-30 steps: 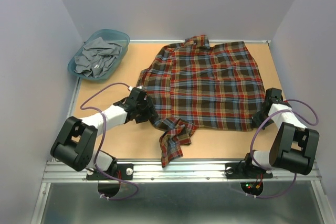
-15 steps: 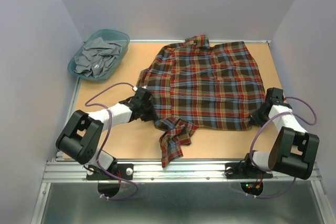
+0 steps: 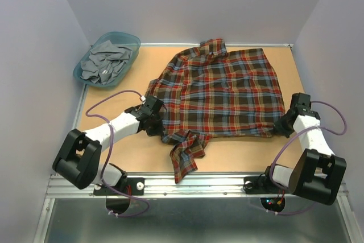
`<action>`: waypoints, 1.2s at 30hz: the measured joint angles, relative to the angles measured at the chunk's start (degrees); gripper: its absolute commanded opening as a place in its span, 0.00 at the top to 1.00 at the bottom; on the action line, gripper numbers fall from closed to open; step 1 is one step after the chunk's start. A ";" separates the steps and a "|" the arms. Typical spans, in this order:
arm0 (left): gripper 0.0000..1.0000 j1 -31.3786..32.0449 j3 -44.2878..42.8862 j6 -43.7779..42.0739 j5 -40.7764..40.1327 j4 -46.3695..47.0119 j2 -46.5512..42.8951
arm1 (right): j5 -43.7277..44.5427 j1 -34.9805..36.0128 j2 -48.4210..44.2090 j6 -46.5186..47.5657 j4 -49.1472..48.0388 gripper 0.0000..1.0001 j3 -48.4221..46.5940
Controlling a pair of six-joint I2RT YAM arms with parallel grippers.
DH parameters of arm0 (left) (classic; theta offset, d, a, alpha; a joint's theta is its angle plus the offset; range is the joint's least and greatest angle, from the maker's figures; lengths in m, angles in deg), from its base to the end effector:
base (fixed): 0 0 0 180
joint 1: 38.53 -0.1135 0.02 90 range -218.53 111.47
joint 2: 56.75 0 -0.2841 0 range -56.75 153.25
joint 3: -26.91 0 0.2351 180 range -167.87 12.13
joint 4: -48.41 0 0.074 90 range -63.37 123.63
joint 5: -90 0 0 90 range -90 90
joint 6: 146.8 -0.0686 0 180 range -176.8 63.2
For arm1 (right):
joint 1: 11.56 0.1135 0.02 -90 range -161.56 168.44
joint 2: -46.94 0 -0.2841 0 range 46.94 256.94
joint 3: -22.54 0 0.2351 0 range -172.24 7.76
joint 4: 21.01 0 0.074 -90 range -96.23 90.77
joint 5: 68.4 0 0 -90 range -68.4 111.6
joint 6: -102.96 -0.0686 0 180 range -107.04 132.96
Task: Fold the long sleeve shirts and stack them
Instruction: Fold the shirt
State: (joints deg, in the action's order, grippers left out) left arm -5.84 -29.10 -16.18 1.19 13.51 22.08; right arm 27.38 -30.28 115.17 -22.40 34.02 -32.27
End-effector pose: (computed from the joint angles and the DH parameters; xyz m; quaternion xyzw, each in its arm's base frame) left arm 0.2162 -0.1404 0.1805 -0.0635 0.9584 -0.1739 0.2170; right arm 0.1830 -0.0693 0.1905 0.4544 0.8696 -0.0220 0.1919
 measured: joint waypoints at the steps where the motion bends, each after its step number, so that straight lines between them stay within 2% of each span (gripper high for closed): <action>1: 1.00 0.02 -0.46 -0.13 -0.02 -1.22 -0.85 | -0.13 0.00 -0.72 0.04 1.22 0.99 -0.57; 5: 1.00 0.22 -1.60 -0.59 -0.57 -4.46 -3.67 | -0.22 0.00 -2.75 0.04 4.96 0.99 -2.84; 12: 1.00 0.28 -5.64 -1.22 -1.73 -9.11 -3.50 | -0.92 0.04 -2.21 0.52 9.16 0.99 -10.91; 18: 1.00 0.20 -14.49 -3.19 -3.96 -11.78 -1.53 | -2.80 0.04 1.73 2.38 9.51 0.99 -19.67; 22: 1.00 -0.24 -17.44 -4.39 -4.85 -12.48 -0.22 | -3.06 0.04 3.87 3.72 9.33 0.97 -22.53; 36: 1.00 -6.05 -19.71 -7.43 -3.67 -8.90 8.79 | -8.72 1.25 18.14 6.32 6.56 0.92 -27.50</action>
State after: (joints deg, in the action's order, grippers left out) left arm -11.90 -48.82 -23.61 -2.48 4.61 30.87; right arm 18.66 -29.04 133.31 -16.08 40.58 -59.77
